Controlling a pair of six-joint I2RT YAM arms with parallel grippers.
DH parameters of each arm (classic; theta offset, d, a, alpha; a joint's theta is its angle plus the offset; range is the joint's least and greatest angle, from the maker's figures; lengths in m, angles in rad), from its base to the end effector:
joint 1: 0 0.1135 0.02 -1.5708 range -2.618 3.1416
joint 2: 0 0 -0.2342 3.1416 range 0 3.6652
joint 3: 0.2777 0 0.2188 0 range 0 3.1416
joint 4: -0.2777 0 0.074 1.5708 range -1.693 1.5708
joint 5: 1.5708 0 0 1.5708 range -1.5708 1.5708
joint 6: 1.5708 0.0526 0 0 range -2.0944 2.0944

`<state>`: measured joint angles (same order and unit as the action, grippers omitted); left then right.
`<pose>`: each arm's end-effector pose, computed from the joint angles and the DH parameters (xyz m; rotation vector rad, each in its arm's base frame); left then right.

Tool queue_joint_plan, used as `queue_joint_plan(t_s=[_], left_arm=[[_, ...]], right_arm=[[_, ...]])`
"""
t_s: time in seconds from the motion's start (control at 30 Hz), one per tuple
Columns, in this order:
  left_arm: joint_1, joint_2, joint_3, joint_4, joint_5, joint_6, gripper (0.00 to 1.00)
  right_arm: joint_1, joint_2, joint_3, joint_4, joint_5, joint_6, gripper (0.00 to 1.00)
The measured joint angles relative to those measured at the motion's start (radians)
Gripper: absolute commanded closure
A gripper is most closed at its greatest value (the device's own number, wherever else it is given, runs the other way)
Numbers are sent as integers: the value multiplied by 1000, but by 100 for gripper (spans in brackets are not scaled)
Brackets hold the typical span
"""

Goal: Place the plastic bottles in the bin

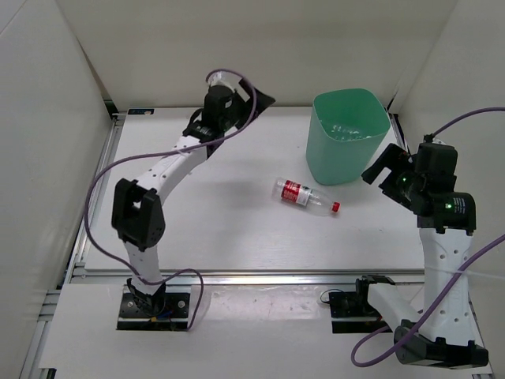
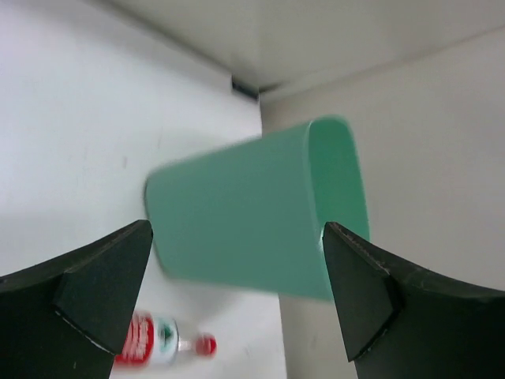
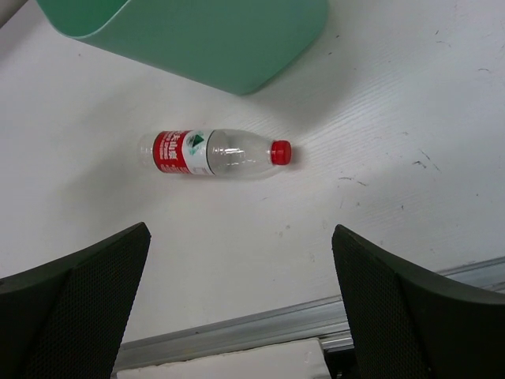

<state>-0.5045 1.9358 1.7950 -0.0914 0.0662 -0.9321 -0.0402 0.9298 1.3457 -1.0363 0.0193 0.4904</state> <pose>0.3865 -0.2174 0.3330 -0.3616 1.9049 -1.0574 0.1510 -0.0071 0.3675 0.5876 2.1207 0.2320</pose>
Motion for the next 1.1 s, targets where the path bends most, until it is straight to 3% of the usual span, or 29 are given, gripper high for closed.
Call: queue_joint_plan(t_s=[0.13, 0.27, 0.43, 0.67, 1.1], left_arm=[[-3, -135, -291, 2, 50, -199, 0], [-24, -79, -376, -117, 124, -334, 0], [-90, 78, -258, -312, 183, -371, 0], [-135, 267, 153, -628, 234, -369, 0], [-132, 267, 213, -1018, 238, -396, 0]], right_arm=[[0, -1, -3, 8, -5, 0, 0], [0, -3, -31, 18, -9, 1, 0], [0, -2, -54, 19, -16, 5, 0], [0, -14, -79, 23, -14, 6, 0], [0, -25, -137, 29, 4, 14, 0]])
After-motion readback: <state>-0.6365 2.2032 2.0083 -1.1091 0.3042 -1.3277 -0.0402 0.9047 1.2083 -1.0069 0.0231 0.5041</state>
